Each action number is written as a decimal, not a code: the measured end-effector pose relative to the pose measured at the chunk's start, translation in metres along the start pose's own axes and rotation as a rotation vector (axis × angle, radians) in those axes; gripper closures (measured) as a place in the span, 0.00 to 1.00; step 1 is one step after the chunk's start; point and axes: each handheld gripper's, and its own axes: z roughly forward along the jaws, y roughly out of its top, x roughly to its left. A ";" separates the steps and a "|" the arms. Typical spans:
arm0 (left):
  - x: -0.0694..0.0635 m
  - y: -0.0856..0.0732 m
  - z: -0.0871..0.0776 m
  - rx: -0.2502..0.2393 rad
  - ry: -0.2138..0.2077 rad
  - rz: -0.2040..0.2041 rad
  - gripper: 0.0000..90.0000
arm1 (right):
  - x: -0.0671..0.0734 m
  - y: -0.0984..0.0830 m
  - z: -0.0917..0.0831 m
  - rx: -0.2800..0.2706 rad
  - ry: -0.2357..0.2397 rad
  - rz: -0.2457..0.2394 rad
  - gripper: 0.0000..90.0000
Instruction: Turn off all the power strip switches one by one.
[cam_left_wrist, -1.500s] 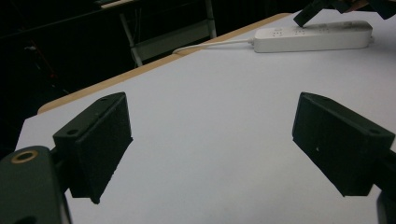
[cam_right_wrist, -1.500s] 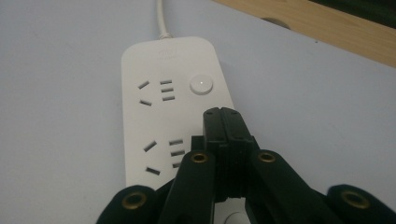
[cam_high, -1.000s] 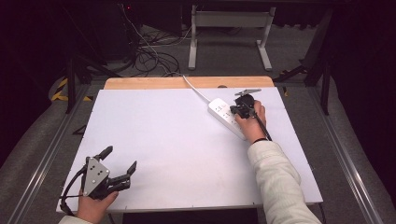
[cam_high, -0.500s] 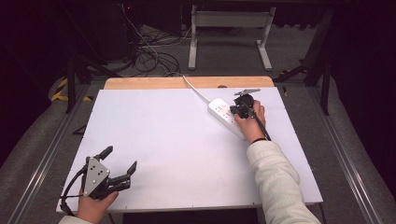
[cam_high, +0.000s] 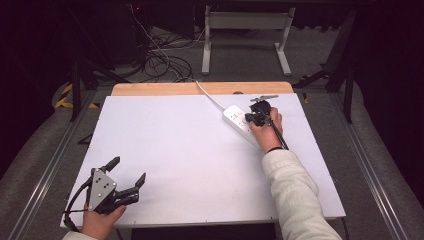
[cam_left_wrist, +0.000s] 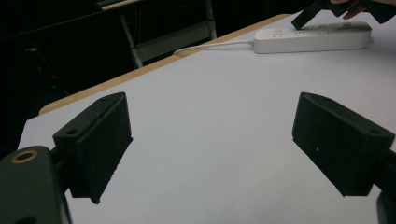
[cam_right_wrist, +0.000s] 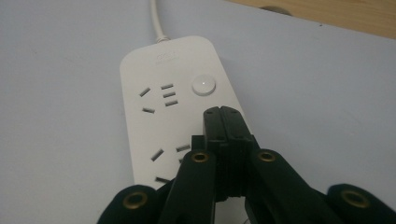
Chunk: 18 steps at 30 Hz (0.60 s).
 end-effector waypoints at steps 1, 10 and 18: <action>0.000 0.000 0.000 -0.001 0.001 0.002 0.14 | -0.001 0.000 0.000 0.001 0.006 0.010 1.00; 0.000 0.000 0.000 -0.001 0.001 0.001 0.14 | -0.004 -0.001 0.000 0.011 0.019 0.077 1.00; 0.000 0.000 0.003 0.006 -0.003 0.004 0.14 | 0.010 0.017 -0.016 -0.105 0.006 -0.040 1.00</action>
